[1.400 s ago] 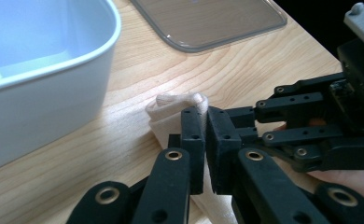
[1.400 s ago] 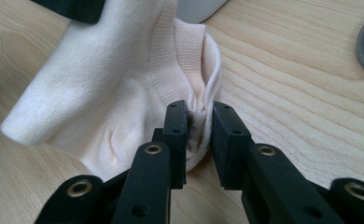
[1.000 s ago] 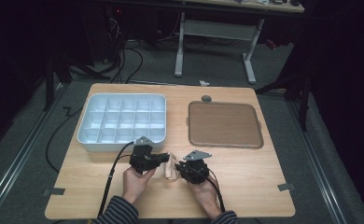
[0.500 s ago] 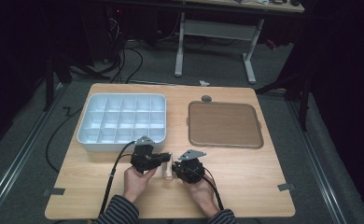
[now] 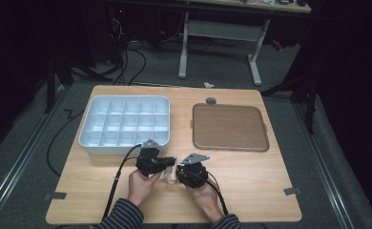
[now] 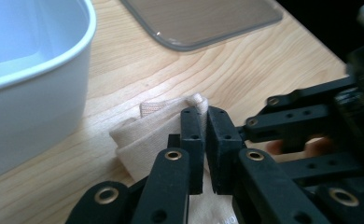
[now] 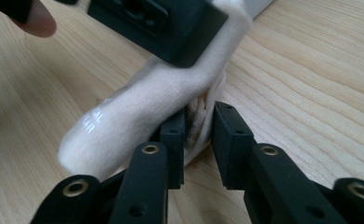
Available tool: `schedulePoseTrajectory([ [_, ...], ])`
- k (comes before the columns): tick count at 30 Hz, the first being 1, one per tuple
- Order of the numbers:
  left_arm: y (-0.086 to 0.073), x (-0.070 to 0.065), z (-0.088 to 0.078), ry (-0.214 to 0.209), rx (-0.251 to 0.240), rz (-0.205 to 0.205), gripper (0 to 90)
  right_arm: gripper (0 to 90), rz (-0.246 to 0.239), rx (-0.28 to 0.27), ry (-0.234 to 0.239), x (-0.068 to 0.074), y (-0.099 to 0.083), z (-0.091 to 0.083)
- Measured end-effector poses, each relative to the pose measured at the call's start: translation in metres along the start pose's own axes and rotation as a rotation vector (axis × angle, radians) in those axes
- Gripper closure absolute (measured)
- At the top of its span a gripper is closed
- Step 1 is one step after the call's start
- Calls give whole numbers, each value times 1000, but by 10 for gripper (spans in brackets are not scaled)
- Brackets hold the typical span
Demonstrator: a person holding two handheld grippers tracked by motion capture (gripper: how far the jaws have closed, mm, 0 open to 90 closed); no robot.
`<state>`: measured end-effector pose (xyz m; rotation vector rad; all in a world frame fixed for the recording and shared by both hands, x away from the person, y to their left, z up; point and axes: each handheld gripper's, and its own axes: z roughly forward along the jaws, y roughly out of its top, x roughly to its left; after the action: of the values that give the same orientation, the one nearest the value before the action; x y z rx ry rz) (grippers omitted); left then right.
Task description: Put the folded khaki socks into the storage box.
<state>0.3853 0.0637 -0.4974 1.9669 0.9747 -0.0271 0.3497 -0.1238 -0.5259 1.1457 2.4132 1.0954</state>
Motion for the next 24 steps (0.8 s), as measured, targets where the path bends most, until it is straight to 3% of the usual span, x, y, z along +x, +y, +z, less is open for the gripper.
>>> schedulePoseTrajectory([
  [10,-2,2,6,39,14,27,860,703,40,-39,3,-5,-11,-23],
  [17,-3,3,10,44,18,34,860,705,-10,-67,9,5,-13,-42],
  [24,-4,2,12,46,25,38,860,671,-34,-89,40,16,-8,-43],
])
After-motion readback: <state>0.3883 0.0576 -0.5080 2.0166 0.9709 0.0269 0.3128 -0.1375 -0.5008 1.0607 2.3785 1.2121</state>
